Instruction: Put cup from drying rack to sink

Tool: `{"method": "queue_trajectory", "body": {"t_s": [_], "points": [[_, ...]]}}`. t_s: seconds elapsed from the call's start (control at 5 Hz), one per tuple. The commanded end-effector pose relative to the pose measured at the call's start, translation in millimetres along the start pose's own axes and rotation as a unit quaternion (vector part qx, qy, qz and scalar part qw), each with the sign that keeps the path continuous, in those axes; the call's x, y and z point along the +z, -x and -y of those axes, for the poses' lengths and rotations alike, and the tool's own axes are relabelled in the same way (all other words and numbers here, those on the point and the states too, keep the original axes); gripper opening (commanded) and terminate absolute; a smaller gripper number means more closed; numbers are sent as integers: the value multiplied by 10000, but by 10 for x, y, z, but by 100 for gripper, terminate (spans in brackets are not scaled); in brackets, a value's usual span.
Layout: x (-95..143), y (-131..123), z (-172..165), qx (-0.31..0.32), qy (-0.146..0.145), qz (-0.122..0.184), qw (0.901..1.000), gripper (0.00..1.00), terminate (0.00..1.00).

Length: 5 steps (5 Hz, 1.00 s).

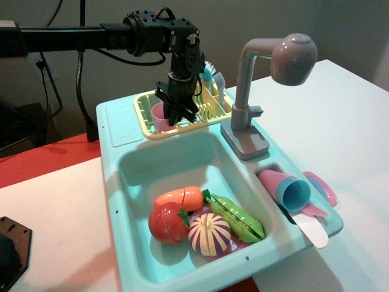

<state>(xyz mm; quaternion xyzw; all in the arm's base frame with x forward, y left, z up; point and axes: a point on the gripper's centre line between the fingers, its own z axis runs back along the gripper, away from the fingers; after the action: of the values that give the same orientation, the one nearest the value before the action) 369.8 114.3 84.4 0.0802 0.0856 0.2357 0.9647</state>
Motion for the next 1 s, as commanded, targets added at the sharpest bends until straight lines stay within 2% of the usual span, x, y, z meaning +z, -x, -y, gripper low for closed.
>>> {"method": "queue_trajectory", "body": {"t_s": [0.0,0.2,0.4,0.6,0.8], "points": [[522,-7,-116,-112,107,753,9970,0,0],[1000,-41,-182,-163,249,1231,9919,0,0],[1344,-45,-171,-245,448,1473,9878,0,0],[1399,56,60,-781,665,1380,9851,0,0],[1278,237,368,-1431,905,1167,9786,0,0]]}}
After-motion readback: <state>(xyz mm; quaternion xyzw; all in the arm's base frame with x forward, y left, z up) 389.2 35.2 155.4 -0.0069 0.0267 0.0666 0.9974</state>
